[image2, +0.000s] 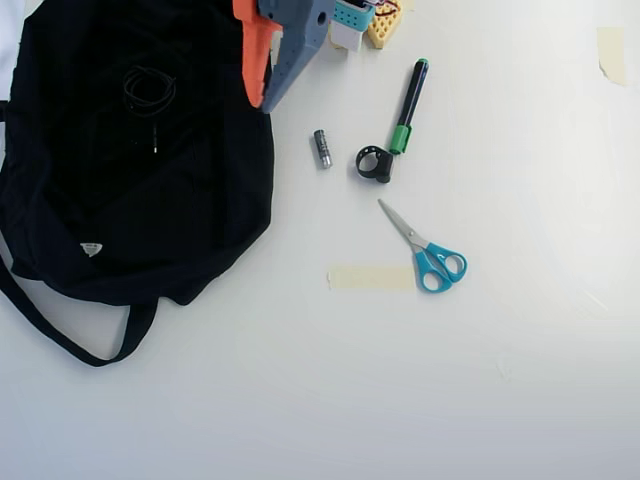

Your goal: Put the cable into the black bag

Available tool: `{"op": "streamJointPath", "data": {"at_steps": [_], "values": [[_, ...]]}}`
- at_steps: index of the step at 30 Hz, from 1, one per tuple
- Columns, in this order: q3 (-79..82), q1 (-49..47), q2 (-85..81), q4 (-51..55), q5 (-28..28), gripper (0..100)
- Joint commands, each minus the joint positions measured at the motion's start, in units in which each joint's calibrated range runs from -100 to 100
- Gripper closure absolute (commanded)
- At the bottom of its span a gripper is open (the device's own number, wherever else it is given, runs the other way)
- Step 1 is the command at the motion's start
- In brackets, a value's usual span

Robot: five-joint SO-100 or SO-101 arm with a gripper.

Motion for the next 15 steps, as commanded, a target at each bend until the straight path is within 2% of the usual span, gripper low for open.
{"op": "streamJointPath", "data": {"at_steps": [1, 7, 13, 15], "values": [[5.3, -3.67, -6.33, 10.66, 0.42, 98], [24.26, -8.53, -19.78, 11.09, 0.42, 98], [42.77, -12.49, -34.38, 5.23, 0.53, 98], [49.96, -13.24, -40.27, 3.94, 2.94, 98]]}}
